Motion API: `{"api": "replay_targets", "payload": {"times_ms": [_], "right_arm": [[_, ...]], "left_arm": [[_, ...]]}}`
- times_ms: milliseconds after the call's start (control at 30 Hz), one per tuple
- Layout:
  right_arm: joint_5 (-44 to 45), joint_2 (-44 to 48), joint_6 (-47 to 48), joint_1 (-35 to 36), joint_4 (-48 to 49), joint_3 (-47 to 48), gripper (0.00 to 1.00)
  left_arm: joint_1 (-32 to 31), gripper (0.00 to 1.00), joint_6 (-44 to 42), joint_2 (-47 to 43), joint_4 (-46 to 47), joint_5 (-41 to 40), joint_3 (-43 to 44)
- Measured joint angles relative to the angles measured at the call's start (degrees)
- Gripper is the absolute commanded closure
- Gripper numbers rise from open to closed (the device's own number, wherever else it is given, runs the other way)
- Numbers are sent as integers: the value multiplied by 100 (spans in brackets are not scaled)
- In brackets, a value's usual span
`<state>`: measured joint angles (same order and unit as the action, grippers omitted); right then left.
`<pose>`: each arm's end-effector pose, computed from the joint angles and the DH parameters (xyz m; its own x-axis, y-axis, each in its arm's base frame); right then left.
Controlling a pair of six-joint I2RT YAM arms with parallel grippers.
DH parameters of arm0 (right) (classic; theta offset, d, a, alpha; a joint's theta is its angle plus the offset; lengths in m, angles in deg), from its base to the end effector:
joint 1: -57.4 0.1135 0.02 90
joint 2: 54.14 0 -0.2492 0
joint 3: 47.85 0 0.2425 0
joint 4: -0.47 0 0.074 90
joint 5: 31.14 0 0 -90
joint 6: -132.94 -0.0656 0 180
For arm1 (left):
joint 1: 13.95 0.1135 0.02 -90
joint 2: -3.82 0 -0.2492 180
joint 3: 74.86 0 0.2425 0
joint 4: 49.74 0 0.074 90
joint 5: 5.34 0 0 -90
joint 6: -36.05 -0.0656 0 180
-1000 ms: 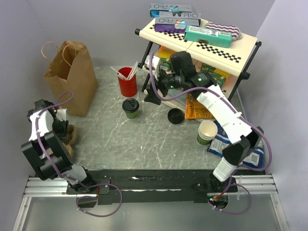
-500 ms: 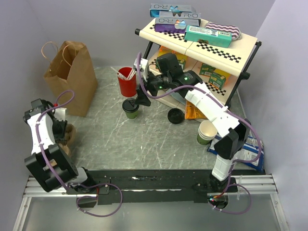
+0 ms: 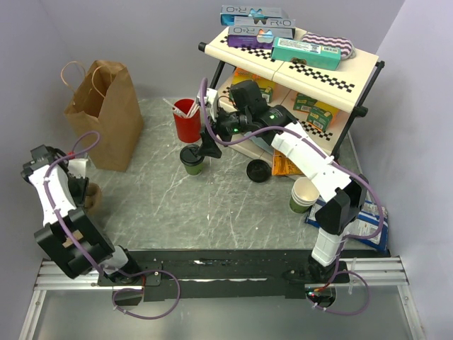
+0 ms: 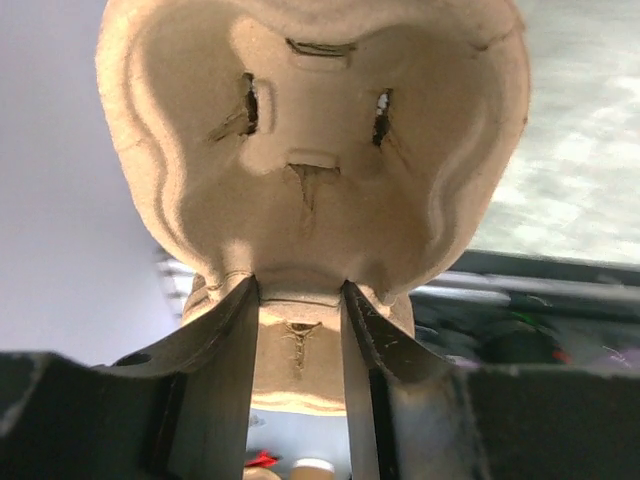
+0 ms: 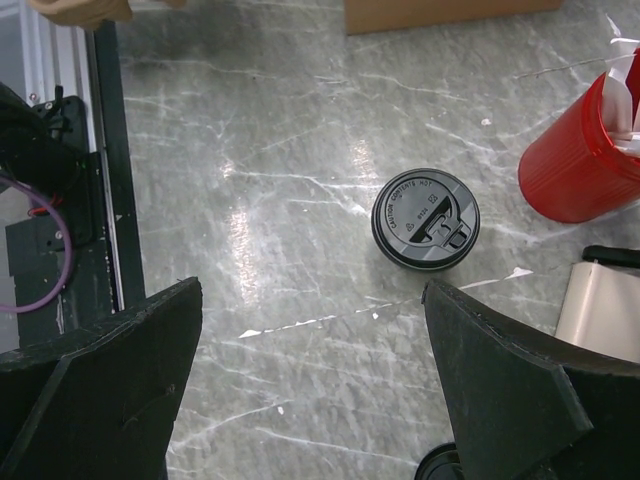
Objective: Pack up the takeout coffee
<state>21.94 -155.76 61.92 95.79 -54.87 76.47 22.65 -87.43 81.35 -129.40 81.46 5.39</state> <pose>0.2894 0.2795 0.3830 -0.1093 -0.4184 -0.9017 -0.9819 0.1866 0.0325 0.1904 0.1460 0.2324 -0.9863 -0.0464 -0.1585 -0.0736 0.9827 0.1700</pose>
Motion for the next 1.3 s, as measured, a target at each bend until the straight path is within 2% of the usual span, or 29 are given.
{"api": "replay_targets", "payload": {"times_ms": [100, 333, 433, 533, 567, 633, 667, 700, 733, 800, 900, 1100, 1300], "right_arm": [[0, 0, -13, 0, -4, 0, 3], [-2, 0, -13, 4, -2, 0, 3], [-2, 0, -13, 9, -2, -7, 3], [-7, 0, -15, 11, -2, -33, 3], [-4, 0, -15, 11, -7, -44, 3], [-4, 0, -15, 11, -11, -46, 2], [-4, 0, -15, 11, -7, -46, 2], [-11, 0, -15, 11, -4, -46, 2], [-13, 0, -15, 15, -4, -46, 2], [-17, -2, -20, 22, -7, -46, 2], [-17, -2, -20, 44, -4, -46, 2], [-11, -2, -13, 63, -9, -52, 2], [0, 0, -11, 63, -7, -85, 2]], "left_arm": [[122, 99, -63, 146, -433, 658, 304], [151, 99, 127, 435, -516, 807, 284], [214, 99, 76, 470, -756, 1187, 367], [160, 99, 144, 444, -603, 907, 308], [136, 94, 144, 455, -599, 841, 293], [136, 92, 155, 568, -772, 933, 380], [133, 81, 199, 597, -780, 890, 396], [120, 77, 225, 599, -713, 782, 391], [107, 65, 245, 586, -577, 638, 361], [107, 55, 258, 518, -160, 313, 164], [118, 53, 221, 424, 376, 46, -297], [118, 55, 470, 407, 608, 367, -531], [125, 47, 935, 407, 723, 391, -509]]}}
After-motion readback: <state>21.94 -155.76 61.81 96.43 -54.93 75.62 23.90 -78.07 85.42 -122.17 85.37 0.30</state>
